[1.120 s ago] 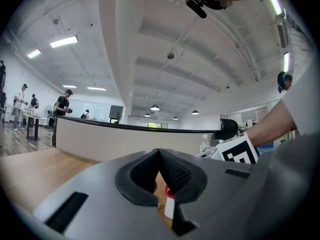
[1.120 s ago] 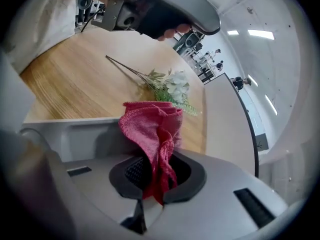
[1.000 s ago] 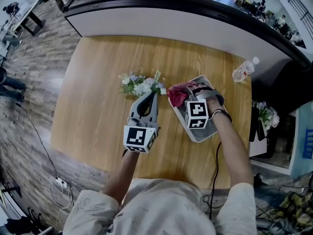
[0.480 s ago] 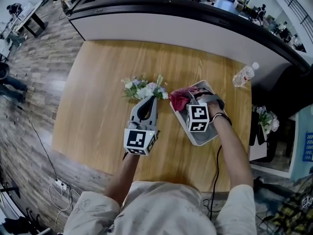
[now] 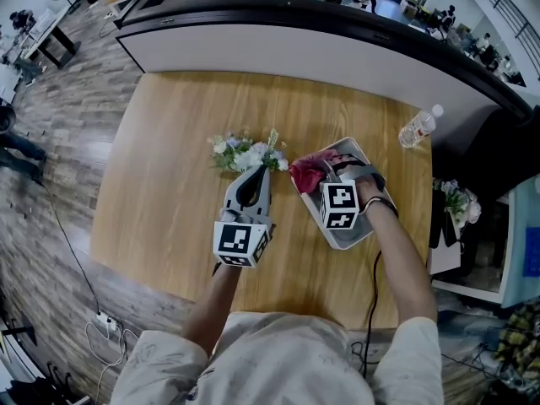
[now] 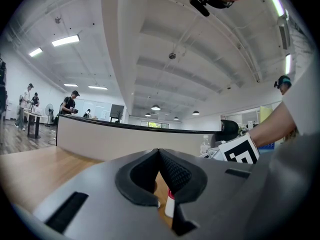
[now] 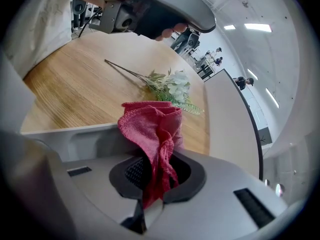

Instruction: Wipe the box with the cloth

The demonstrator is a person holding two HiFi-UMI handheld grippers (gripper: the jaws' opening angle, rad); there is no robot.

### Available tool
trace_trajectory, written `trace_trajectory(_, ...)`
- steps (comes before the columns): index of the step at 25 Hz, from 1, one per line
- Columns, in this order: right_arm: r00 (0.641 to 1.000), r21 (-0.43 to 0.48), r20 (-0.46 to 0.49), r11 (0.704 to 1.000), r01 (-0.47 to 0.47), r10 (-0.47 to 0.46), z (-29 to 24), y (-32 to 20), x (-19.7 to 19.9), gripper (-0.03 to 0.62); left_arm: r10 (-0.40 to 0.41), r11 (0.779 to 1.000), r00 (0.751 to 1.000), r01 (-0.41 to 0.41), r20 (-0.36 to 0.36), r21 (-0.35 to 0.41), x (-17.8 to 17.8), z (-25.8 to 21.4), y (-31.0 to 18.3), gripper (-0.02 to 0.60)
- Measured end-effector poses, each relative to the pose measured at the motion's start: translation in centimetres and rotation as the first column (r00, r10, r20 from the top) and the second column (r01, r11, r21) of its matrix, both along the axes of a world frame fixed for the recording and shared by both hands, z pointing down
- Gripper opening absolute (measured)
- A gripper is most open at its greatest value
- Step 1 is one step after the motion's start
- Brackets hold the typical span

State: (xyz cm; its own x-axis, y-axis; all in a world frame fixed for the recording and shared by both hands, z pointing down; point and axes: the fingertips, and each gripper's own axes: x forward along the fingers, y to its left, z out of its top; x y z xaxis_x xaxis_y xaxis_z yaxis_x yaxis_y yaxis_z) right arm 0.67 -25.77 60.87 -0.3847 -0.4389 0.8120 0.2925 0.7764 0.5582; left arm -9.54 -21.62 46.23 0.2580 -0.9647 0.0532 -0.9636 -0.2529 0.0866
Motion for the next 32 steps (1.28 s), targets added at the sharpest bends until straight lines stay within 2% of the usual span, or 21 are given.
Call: trace_trajectory(32, 0.999, -0.077, -0.047, 0.997, 0.005, -0.009, -0.7, 6.5, 5.3, 0.051, 0.052, 0.998, 0.999, -0.052, -0.006, 0.016, 2.4, -0.8, 0.0, 0.010)
